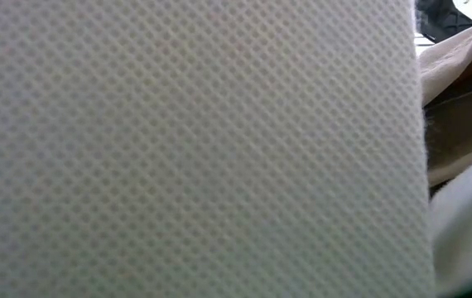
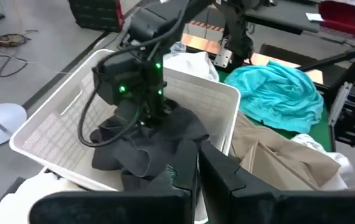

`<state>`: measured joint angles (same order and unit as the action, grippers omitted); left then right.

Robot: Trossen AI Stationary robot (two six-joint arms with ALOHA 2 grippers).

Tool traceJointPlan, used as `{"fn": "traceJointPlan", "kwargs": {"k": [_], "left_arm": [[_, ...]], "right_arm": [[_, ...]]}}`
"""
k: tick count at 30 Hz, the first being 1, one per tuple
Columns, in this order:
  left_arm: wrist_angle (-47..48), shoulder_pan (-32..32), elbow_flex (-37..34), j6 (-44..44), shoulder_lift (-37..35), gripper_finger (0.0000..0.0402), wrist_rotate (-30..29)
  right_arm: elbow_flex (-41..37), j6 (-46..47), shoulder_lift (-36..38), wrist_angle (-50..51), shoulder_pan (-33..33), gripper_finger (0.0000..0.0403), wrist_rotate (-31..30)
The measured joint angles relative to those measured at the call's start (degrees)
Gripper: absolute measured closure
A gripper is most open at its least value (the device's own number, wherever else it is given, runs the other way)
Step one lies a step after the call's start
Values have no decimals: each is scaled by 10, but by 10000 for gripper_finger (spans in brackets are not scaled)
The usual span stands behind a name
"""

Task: Sort clothes
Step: Put the black short pants into the white bin

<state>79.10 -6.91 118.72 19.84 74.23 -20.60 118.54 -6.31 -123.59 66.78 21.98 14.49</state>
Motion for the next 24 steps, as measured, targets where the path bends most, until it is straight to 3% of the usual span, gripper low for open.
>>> {"fn": "traceJointPlan", "kwargs": {"k": [24], "left_arm": [[-172, -11, -231, 36, -133, 402, -25]], "right_arm": [[-5, -33, -65, -16, 0, 394, -9]]}}
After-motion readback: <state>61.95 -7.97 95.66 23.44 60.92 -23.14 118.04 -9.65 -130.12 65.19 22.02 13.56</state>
